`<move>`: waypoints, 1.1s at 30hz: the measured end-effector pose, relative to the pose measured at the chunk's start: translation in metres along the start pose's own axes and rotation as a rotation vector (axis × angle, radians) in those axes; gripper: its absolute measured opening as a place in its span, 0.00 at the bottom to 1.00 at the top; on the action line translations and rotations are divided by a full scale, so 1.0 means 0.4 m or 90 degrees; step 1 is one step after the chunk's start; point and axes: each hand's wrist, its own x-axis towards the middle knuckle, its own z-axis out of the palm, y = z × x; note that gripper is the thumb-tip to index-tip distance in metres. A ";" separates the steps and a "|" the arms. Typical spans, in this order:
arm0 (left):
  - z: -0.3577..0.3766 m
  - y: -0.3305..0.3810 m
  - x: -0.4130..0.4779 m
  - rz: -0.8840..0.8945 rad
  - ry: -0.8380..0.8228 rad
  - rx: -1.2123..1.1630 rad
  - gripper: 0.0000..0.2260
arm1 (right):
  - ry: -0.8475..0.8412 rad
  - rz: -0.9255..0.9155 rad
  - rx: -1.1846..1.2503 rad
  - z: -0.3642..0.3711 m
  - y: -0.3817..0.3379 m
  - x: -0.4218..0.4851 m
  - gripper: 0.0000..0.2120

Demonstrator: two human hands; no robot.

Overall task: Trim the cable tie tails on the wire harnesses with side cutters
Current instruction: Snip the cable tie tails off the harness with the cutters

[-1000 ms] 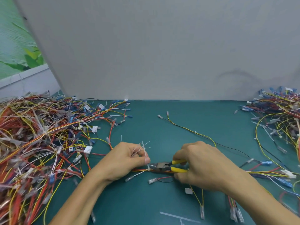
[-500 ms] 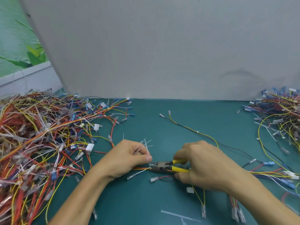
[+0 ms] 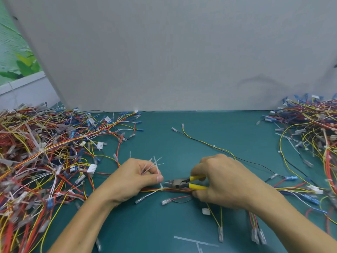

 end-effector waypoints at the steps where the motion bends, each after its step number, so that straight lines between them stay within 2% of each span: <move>1: 0.001 0.001 0.000 0.000 0.000 -0.001 0.09 | 0.004 0.000 0.003 -0.001 0.002 0.000 0.18; 24: -0.001 -0.004 0.003 0.002 -0.003 -0.004 0.08 | 0.010 -0.021 0.006 0.025 -0.011 0.006 0.15; 33: 0.000 -0.003 0.003 0.002 -0.001 0.005 0.08 | 0.025 -0.030 -0.046 0.033 -0.015 0.008 0.13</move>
